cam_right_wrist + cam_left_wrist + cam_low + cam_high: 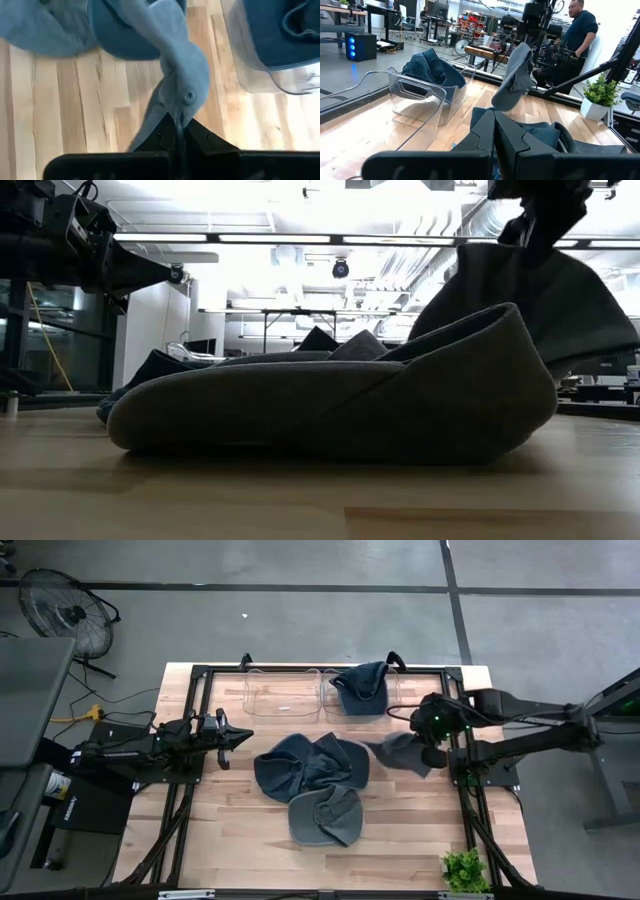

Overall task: Pick & Place hat
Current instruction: Put the gray cap into the left transparent bin

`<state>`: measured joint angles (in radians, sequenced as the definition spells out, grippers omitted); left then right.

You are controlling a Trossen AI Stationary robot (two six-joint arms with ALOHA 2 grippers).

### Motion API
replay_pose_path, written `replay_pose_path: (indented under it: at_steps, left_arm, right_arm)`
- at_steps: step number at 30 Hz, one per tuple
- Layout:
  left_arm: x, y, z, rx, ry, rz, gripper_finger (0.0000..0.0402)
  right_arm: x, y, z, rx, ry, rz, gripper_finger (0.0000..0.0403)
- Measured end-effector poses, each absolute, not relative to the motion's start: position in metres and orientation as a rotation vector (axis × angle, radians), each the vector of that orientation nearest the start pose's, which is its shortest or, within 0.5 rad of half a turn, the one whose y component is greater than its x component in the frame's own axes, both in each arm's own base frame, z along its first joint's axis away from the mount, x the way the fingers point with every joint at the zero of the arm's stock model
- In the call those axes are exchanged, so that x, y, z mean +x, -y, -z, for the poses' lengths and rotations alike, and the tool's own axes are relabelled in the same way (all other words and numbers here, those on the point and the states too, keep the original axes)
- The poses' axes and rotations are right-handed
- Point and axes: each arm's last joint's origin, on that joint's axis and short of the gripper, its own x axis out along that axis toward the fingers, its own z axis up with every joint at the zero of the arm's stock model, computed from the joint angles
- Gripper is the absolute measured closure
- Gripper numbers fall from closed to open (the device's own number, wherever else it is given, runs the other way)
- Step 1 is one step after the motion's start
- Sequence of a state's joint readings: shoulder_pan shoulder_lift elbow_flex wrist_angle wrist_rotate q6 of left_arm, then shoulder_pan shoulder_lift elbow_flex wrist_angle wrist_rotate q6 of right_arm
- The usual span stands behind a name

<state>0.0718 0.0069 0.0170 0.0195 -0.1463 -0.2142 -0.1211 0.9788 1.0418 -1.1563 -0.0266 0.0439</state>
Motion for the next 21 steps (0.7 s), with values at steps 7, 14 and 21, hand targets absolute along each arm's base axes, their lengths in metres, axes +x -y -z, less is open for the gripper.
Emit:
replay_pose_path:
  at_steps: [7,14,21]
  left_arm:
    - [0.096,-0.011,-0.171,-0.214,0.053,-0.214,0.0401]
    - [0.096,-0.011,-0.171,-0.215,0.053,-0.214,0.0401]
    - [0.096,-0.011,-0.171,-0.214,0.053,-0.214,0.0401]
  right_arm:
    - [0.163,0.019,-0.338,0.078,-1.133,0.077,0.0402]
    - [0.180,0.016,-0.351,0.055,-1.160,0.046,0.0402]
    - [0.206,0.003,-0.355,0.010,-1.217,-0.019,0.0402]
